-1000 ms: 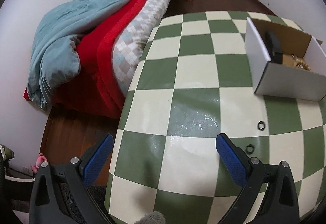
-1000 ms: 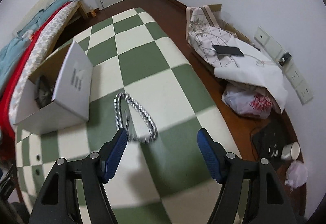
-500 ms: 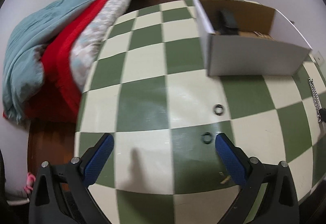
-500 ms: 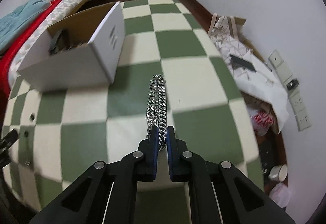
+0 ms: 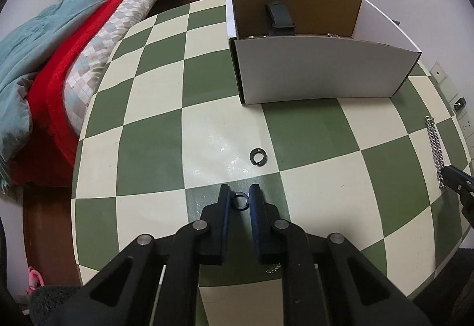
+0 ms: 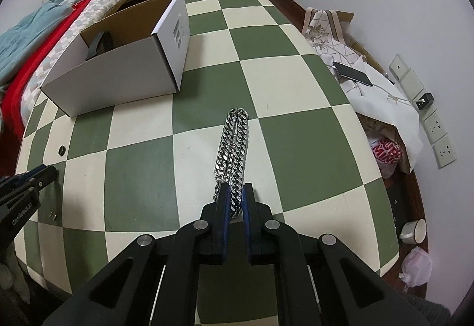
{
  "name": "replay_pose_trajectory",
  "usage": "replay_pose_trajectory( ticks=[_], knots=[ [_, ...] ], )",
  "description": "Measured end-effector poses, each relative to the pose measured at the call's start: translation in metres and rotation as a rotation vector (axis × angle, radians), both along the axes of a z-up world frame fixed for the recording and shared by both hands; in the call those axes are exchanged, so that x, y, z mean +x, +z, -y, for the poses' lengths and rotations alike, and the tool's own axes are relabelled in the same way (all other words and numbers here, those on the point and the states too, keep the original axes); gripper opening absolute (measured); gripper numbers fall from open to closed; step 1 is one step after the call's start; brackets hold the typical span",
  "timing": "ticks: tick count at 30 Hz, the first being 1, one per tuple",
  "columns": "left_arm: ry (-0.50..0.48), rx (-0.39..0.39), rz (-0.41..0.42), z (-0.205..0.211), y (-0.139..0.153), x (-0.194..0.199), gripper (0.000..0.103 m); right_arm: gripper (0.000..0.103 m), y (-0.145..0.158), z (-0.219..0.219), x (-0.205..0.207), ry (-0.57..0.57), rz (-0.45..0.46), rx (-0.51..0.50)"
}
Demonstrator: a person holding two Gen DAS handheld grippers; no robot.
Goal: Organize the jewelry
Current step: 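Grasp a small black ring with left gripper while right gripper grasps the thick silver chain, then carry ring and thick chain into the white box and open both grippers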
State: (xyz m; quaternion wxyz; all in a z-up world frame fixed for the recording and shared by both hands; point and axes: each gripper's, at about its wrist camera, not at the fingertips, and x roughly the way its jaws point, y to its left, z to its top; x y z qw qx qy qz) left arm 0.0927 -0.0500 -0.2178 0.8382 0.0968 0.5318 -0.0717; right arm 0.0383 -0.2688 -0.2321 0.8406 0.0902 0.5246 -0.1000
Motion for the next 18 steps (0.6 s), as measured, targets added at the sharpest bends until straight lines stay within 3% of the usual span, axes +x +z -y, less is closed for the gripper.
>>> replay_pose_trajectory(
  ticks=[9,18],
  knots=[
    [0.001,-0.042,0.024,-0.004,0.025,-0.006,0.010,0.008,0.030,0.002,-0.004,-0.013,0.065,0.084],
    [-0.028,-0.169,0.088,-0.002,0.101,0.003,0.010,0.008,0.109,-0.003,0.009,0.025,0.199,0.200]
  ],
)
